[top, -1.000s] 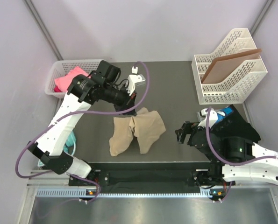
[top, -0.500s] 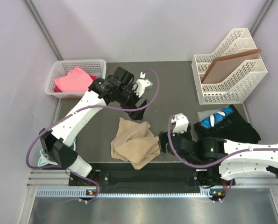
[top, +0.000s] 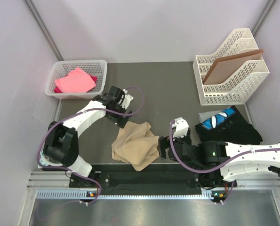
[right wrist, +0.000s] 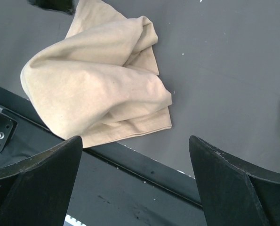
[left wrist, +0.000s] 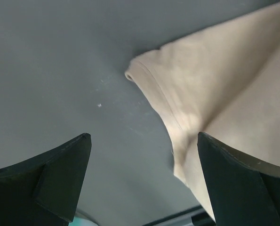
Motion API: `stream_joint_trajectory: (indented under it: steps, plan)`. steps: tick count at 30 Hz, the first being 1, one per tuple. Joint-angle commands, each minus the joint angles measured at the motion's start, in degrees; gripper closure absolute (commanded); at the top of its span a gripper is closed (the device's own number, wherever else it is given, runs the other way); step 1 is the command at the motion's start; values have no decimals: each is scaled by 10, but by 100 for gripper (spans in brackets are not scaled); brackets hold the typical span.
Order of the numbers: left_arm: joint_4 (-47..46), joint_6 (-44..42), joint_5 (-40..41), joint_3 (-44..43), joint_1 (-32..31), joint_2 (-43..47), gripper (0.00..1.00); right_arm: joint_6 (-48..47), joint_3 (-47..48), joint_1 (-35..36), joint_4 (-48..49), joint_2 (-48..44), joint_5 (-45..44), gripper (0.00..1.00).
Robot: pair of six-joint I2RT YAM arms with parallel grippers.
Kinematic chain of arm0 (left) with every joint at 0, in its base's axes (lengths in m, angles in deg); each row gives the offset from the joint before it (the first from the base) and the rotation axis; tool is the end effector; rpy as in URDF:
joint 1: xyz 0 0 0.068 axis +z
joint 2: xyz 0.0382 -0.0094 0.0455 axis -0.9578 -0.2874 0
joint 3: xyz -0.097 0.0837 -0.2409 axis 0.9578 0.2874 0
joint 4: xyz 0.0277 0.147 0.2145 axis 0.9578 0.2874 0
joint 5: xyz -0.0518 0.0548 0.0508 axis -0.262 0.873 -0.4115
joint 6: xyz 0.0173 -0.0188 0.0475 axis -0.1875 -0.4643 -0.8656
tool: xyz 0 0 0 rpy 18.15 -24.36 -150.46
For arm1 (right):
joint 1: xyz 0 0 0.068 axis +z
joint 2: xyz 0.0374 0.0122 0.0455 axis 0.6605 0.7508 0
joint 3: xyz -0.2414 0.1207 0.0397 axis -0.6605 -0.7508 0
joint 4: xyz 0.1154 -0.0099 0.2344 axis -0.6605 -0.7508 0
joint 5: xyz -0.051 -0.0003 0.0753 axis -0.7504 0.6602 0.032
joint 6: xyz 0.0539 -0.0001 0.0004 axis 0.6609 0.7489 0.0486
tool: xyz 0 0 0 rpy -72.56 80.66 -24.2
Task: Fold and stack the t-shirts
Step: Flatten out the tshirt
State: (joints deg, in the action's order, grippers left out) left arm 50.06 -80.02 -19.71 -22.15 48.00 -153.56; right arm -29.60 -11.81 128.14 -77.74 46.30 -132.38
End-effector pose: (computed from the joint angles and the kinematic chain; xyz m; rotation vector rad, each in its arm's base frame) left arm 0.2715 -0.1294 0.2340 0.8573 2.6106 -0.1050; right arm 0.0355 0.1817 0.3010 -0.3525 2.1213 0.4356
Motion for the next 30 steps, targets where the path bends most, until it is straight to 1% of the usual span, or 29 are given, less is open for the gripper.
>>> stream_joint_trajectory:
  steps: [1,3,8,13,17,20,23,24,25,29,30]
  plan:
    - [-86,15,28,-5,3,-30,1,19,-1,16,14,-18,-9,5]
    - [-89,22,18,-12,3,-48,2,26,-4,16,11,-19,-9,5]
    - [-92,36,-22,-25,3,-82,10,33,-11,19,12,-18,-9,6]
    - [-96,31,-42,-19,8,-104,16,41,-13,19,-2,-27,-14,8]
    - [-91,21,-63,-20,10,-133,26,54,-21,19,-7,-44,-17,10]
    - [-80,18,-77,-34,10,-159,39,61,-28,18,-10,-56,-17,13]
    - [-73,21,-99,-48,10,-166,74,70,-39,19,-11,-61,-17,16]
    - [-68,22,-101,-56,10,-166,83,72,-42,19,-10,-61,-17,16]
    - [-62,22,-101,-61,10,-163,100,73,-45,18,-5,-58,-15,16]
    - [-30,20,-110,-96,26,-130,100,77,-64,19,11,-50,-15,17]
    - [-6,20,-114,-127,30,-111,100,77,-69,17,14,-49,-23,17]
